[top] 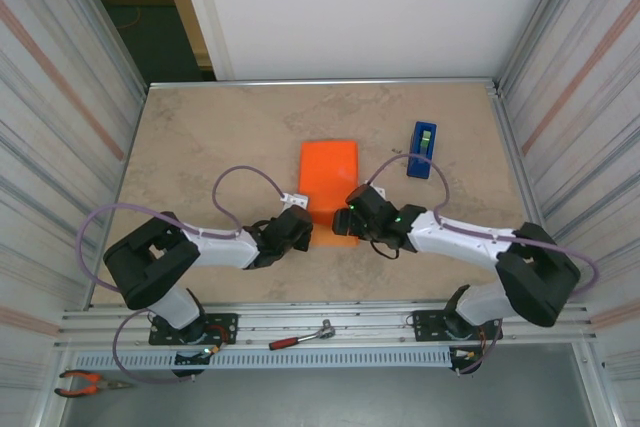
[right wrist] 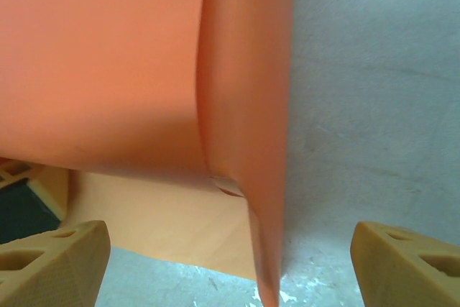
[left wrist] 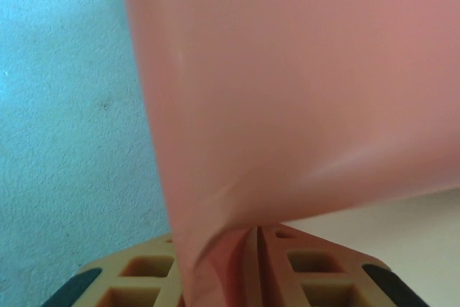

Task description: Wrap the gift box in paper

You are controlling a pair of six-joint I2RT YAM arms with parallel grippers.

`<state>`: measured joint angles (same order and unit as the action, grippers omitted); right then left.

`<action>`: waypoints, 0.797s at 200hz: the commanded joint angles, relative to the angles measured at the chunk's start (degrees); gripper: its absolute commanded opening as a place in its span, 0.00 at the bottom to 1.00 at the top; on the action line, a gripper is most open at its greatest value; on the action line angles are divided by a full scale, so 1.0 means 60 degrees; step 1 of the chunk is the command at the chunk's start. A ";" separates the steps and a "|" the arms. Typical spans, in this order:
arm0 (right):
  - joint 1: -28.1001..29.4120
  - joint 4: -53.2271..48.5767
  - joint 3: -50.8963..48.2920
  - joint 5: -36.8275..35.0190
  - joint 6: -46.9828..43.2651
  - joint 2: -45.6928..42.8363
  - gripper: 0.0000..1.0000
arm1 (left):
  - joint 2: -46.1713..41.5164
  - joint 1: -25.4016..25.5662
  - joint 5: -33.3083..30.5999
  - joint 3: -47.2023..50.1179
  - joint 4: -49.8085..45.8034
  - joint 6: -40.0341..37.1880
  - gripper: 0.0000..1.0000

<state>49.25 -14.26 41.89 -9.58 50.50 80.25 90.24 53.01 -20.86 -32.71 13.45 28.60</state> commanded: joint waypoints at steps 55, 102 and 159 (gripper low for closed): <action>0.0038 0.0805 0.0349 -0.1583 0.0627 0.1531 0.86 | 0.0136 0.0147 -0.0391 -0.0291 -0.0207 0.0126 0.26; -0.0072 0.0868 0.0431 -0.1277 0.0389 0.1773 0.63 | 0.0133 0.0164 -0.0346 -0.0334 -0.0206 0.0126 0.26; 0.0037 0.0735 0.0327 -0.0835 0.0314 0.1991 0.40 | 0.0183 0.0234 -0.0350 -0.0524 -0.0279 0.0116 0.18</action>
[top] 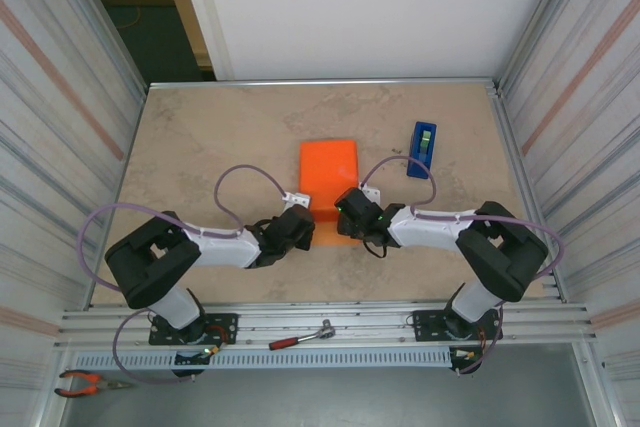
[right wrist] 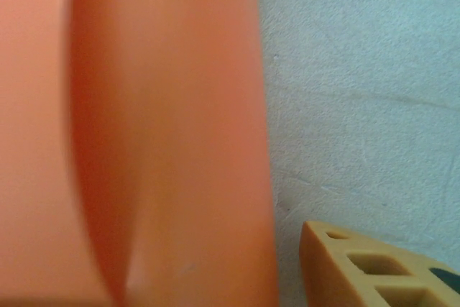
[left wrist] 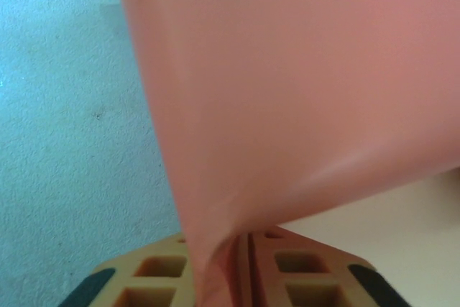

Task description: Wrap the gift box in paper

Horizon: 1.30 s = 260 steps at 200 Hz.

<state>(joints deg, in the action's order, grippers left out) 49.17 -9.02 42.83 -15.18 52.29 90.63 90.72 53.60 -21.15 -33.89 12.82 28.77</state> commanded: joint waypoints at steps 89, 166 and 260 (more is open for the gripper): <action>0.0349 -0.0578 0.0331 -0.0187 0.0041 0.0335 0.00 | -0.0465 0.0260 -0.0648 -0.0182 -0.0392 0.1027 0.40; 0.1019 -0.0372 0.0441 -0.0487 0.0281 0.0435 0.00 | -0.0426 0.0428 -0.0978 0.0548 0.0651 0.1673 0.03; 0.1404 -0.0395 0.0684 -0.0655 0.0631 0.0719 0.08 | -0.1425 0.0675 -0.1836 0.0924 0.0253 0.1629 0.11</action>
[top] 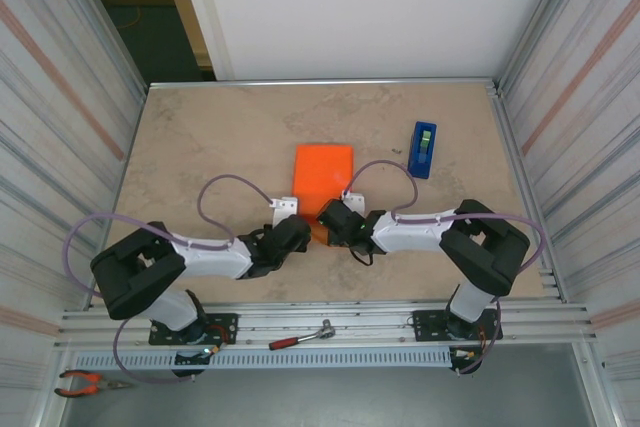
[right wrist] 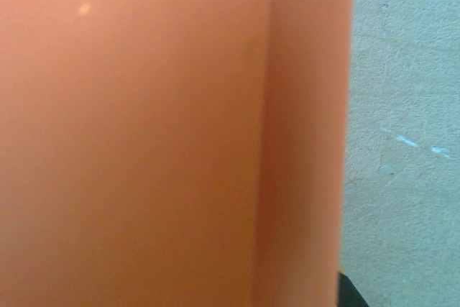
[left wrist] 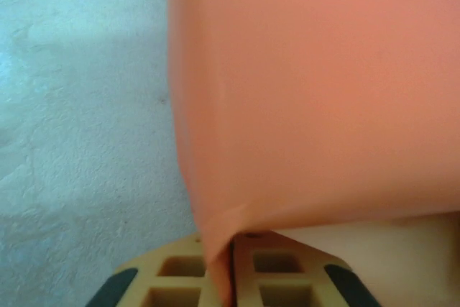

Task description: Wrap the gift box in paper

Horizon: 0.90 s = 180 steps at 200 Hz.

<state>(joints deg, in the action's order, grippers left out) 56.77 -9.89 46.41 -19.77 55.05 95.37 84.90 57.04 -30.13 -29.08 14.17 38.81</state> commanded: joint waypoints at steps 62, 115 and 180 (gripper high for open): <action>-0.0084 -0.0716 -0.0146 0.0275 -0.0113 -0.1196 0.68 | -0.1360 0.0050 -0.0088 0.0013 -0.0321 -0.1003 0.47; -0.0478 -0.0870 -0.0223 0.0429 -0.0275 -0.1569 0.77 | -0.2221 -0.0839 0.1405 0.0049 -0.0400 -0.1825 0.99; -0.1163 -0.0739 -0.0230 0.0688 -0.0676 -0.1133 0.77 | -0.2732 -0.1340 0.1553 0.0019 -0.0437 -0.2473 0.99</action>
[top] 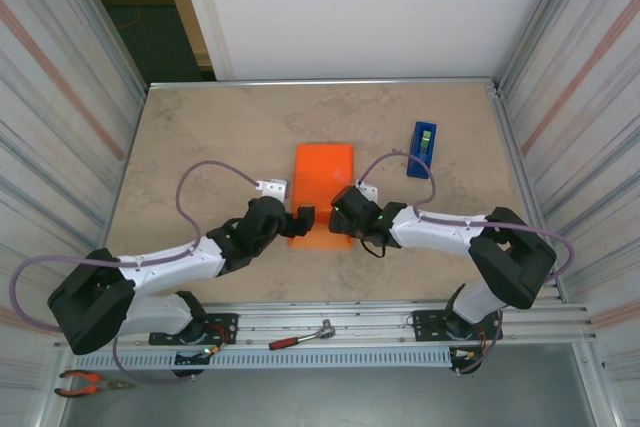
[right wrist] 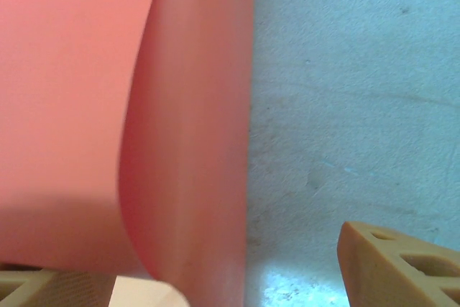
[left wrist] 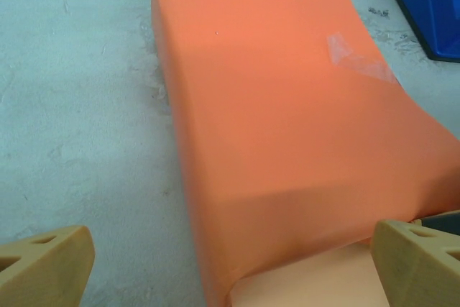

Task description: Wrap the gift box in paper

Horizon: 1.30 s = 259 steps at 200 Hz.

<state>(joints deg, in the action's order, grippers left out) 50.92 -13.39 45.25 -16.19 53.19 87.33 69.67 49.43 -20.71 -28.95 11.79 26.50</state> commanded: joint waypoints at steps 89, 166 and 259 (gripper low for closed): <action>-0.0799 -0.0440 0.0236 0.0230 -0.0998 0.0464 0.77 | 0.0052 -0.0109 0.1560 -0.1951 -0.2377 -0.2861 0.99; -0.1329 -0.0892 -0.0204 0.1364 -0.1422 -0.1263 0.78 | 0.1265 -0.0352 0.2721 -0.4274 -0.4961 -0.6226 0.99; -0.3718 -0.0989 -0.2849 0.3332 -0.0065 -0.5706 0.79 | 0.2047 -0.1221 0.4315 -0.4419 -0.5384 -0.8795 0.97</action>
<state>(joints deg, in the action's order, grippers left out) 32.18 -18.44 30.98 -2.37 50.39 56.05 80.01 41.21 3.29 -54.28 -19.16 -20.43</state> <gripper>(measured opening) 0.786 0.975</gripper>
